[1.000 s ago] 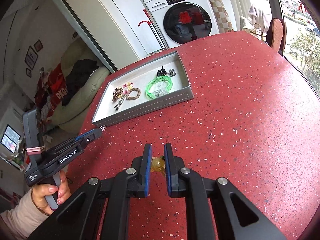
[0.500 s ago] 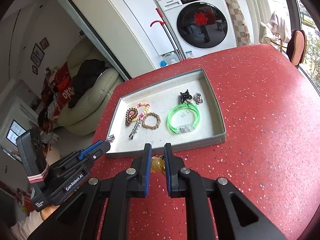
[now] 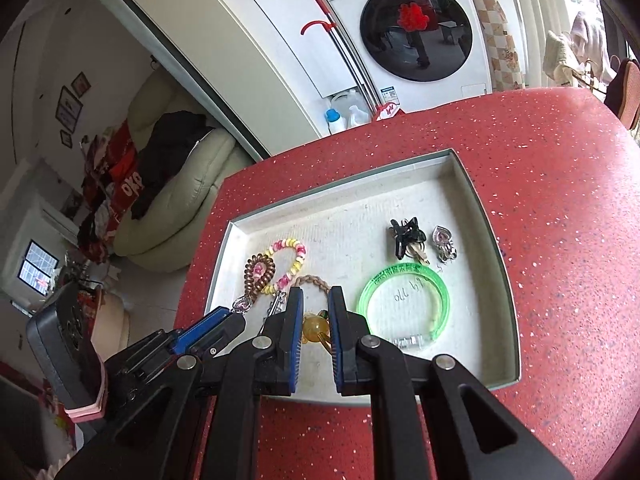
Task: Organize jewelry
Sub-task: 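Carry the heart pendant and yellow hair tie into the tray and open both tools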
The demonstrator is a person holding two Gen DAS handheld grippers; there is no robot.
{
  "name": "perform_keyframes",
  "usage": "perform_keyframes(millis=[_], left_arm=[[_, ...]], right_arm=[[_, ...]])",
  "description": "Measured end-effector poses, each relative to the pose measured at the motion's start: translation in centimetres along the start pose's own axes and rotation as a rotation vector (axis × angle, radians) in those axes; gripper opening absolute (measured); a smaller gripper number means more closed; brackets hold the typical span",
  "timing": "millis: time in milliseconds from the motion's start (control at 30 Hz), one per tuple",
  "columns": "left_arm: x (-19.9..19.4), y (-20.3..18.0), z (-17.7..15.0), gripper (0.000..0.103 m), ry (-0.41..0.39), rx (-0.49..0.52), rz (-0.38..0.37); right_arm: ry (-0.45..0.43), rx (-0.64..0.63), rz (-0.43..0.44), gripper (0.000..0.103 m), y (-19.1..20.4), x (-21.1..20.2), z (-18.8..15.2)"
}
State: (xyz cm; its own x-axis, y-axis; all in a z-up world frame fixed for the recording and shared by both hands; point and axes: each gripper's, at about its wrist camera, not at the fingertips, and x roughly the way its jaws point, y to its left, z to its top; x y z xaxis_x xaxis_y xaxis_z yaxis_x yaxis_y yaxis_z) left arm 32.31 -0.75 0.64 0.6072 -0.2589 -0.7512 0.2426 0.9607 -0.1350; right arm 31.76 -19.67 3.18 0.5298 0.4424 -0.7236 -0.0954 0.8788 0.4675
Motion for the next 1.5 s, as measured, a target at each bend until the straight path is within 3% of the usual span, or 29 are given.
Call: perform_keyframes(millis=[400,700,767,833,900,1500], left_arm=[[4.0,0.6,-0.4,0.033,0.063,-0.005,0.091],[4.5,0.0,-0.6,0.033,0.054,0.025,0.129],[4.3,0.0,-0.7,0.033,0.055,0.024,0.128],[4.2,-0.1,-0.7,0.033,0.053,0.019,0.127],[4.1,0.0,-0.7,0.033,0.056,0.011,0.131],[2.1,-1.3,0.1,0.033,0.009,0.005,0.129]], right_arm=[[0.033,0.000,-0.081,0.014,-1.2,5.9,1.7],[0.052,0.019,-0.090,0.015,-2.4,6.8,1.1],[0.052,0.029,-0.085,0.020,-2.5,6.7,1.1],[0.045,0.038,-0.071,0.048,-2.5,6.4,1.2],[0.023,0.025,-0.075,0.057,-2.3,5.6,1.2],[-0.051,-0.054,-0.185,0.061,-2.2,0.4,-0.1]])
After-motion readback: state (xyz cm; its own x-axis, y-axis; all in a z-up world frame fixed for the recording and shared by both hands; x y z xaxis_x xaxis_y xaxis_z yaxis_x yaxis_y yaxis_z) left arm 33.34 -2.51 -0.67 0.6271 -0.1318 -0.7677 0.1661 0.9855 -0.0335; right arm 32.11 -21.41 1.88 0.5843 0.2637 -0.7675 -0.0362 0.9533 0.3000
